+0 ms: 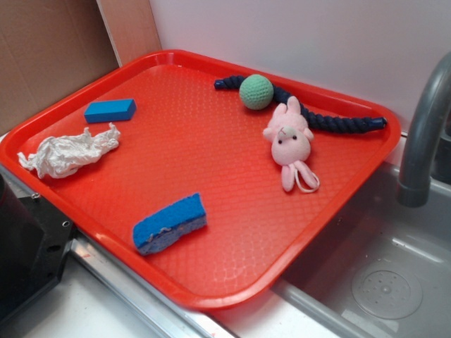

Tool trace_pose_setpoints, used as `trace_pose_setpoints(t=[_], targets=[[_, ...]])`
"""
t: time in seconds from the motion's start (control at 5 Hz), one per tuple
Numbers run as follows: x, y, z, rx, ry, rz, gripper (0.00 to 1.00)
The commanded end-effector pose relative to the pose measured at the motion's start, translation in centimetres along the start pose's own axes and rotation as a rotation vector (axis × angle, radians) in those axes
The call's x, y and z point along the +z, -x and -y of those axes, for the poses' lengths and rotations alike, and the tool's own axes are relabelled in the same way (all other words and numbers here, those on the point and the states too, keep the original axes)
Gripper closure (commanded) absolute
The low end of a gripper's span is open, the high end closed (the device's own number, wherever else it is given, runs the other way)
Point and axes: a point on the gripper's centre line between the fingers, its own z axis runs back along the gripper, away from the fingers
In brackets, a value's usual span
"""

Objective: Grab the blue sponge.

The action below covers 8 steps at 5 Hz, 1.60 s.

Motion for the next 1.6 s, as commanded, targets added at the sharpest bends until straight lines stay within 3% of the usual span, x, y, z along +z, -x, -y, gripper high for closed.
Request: trace_pose_setpoints(t=[0.0, 0.2, 0.4, 0.6, 0.8, 1.0, 1.4], targets=[[0.0, 0.0, 0.0, 0.0, 0.0, 0.0, 0.0], [-4.9, 1.0, 2.4, 0.013, 0.018, 0.061, 0.0], [-7.2, 1.4, 4.1, 0.005, 0.058, 0.071, 0.0], [-11.0, 1.8, 5.9, -0.027, 0.082, 0.05, 0.0], [-14.0, 1.0, 7.2, -0.073, 0.067, 0.004, 0.0], [-16.4, 0.3, 8.4, -0.114, 0.045, -0.001, 0.0], [-21.7, 0.9, 10.1, -0.181, 0.006, -0.078, 0.01]])
